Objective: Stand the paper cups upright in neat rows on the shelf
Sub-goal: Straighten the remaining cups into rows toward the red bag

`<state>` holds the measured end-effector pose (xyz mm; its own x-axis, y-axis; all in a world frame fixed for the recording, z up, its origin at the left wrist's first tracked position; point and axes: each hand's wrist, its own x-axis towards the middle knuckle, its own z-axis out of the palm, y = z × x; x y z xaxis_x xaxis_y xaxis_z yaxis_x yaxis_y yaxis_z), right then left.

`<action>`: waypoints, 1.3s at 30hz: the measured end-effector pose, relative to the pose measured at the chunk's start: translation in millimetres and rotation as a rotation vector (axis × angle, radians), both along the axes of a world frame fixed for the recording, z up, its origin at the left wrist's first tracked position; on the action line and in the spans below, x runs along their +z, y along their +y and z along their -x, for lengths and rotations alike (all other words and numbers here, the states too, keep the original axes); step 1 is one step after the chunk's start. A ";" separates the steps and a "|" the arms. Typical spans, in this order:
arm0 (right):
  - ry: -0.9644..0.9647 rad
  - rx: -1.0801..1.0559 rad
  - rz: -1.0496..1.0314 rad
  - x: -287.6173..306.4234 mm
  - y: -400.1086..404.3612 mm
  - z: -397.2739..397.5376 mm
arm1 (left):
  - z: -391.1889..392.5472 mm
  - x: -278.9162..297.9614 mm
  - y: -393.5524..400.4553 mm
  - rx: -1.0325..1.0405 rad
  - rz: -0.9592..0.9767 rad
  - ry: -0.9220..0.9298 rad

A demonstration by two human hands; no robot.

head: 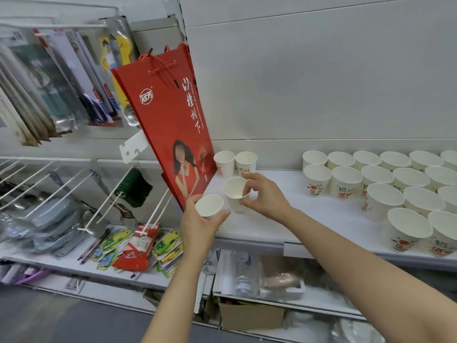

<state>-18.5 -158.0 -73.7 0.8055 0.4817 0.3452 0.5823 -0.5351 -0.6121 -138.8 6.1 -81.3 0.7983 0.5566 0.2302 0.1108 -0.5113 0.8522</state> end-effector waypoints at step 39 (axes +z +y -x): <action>0.213 -0.394 0.171 26.6 -176.9 38.8 | -78.5 0.4 -142.3 -0.568 0.072 0.132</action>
